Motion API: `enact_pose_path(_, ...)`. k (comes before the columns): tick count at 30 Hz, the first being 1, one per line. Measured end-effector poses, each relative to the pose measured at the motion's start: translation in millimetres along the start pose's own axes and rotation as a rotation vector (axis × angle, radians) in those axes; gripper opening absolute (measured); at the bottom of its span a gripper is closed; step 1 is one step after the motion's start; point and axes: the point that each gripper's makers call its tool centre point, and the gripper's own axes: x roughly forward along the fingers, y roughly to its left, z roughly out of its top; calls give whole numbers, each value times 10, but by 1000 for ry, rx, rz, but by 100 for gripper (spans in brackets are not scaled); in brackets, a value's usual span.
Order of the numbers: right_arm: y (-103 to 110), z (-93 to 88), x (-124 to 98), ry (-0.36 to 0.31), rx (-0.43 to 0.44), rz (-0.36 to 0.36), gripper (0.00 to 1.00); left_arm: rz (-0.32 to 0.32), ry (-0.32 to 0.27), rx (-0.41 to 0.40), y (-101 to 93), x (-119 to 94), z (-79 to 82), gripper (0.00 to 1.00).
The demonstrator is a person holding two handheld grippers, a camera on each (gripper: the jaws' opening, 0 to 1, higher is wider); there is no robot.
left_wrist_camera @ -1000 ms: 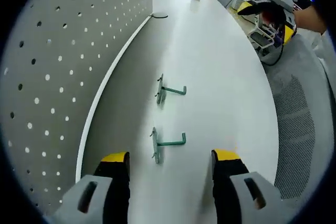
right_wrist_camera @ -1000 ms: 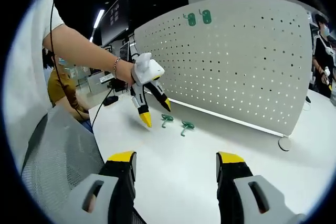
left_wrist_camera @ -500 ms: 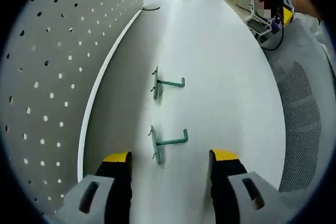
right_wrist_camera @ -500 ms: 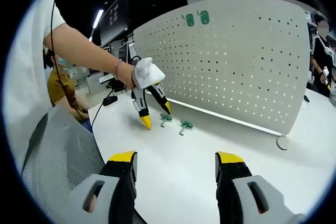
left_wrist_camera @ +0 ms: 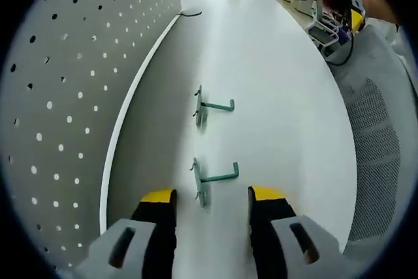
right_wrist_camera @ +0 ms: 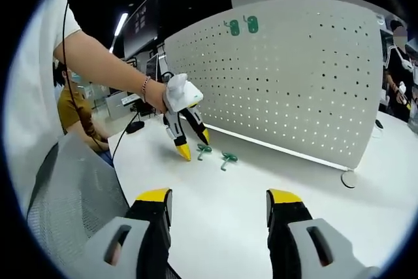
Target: Insert the hook assembly into the mounting plate slot until the hook locks in place.
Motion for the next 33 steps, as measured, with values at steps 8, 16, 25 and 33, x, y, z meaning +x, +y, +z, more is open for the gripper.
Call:
enact_pose_path(8,-12,-6,-12,-5,7,-14,55,29,-23,-55,59,-4,8,26)
enact_pose_path(16,-20,-3,-18,-10,17,-17,53,57,-36,-68,88,-8,12,15)
enact_pose_path(25,-34,11,-26,-17,26,-22,53,92,-41,-62,132,1,6,5)
enact_pose_path(33,-33,13,-21,-18,28,-22,53,94,-38,-53,131,1,6,3)
